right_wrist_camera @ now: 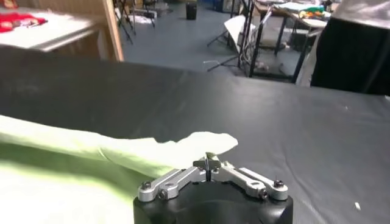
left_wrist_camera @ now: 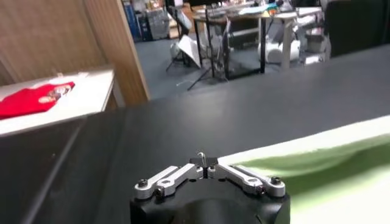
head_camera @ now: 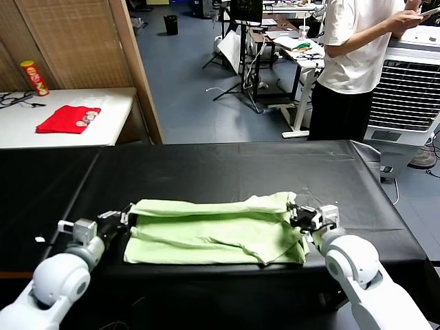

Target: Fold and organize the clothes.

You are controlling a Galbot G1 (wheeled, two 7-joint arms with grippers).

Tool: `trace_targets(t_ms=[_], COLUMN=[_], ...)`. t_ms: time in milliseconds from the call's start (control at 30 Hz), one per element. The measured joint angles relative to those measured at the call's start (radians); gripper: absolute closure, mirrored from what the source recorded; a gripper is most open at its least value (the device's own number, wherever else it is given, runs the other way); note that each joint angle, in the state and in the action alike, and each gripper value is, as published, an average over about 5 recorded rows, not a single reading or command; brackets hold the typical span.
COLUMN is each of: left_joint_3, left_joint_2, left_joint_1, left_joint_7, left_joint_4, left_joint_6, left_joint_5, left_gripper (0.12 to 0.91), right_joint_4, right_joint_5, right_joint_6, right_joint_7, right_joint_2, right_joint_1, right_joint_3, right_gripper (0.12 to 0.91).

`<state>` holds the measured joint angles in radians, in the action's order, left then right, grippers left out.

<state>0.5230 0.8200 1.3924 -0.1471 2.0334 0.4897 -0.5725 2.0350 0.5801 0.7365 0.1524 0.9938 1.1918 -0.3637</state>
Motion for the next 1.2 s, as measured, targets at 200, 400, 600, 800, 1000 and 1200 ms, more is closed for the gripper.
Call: trace_targets(t_ms=[200, 400, 600, 800, 1000, 1200], left_joint_3=[0.014, 0.03, 0.041, 0.043, 0.055, 0.036], left_joint_2=[0.018, 0.025, 0.03, 0.041, 0.059, 0.102], left_joint_1=[0.059, 0.099, 0.123, 0.135, 0.123, 0.034], left_joint_7=[0.0, 0.002, 0.005, 0.006, 0.005, -0.013], left_joint_4=[0.015, 0.029, 0.041, 0.063, 0.085, 0.04], left_joint_6=[-0.004, -0.001, 0.009, 0.032, 0.045, 0.035], left_joint_5=[0.033, 0.05, 0.062, 0.08, 0.062, 0.014], left_gripper=[0.903, 0.903, 0.903, 0.863, 0.563, 0.277], right_joint_4=[0.025, 0.042, 0.065, 0.108, 0.158, 0.078], right_joint_5=[-0.003, -0.012, -0.012, -0.01, 0.001, -0.067], right_joint_6=[0.0, 0.0, 0.0, 0.0, 0.0, -0.002], right_joint_7=[0.004, 0.017, 0.012, 0.009, 0.008, -0.018], right_joint_2=[-0.008, -0.018, -0.019, -0.03, -0.032, 0.002], right_joint_1=[0.051, 0.083, 0.114, 0.15, 0.147, 0.056], right_joint_3=[-0.002, -0.001, -0.014, -0.045, -0.094, -0.079], right_gripper=[0.904, 0.904, 0.904, 0.781, 0.452, 0.24])
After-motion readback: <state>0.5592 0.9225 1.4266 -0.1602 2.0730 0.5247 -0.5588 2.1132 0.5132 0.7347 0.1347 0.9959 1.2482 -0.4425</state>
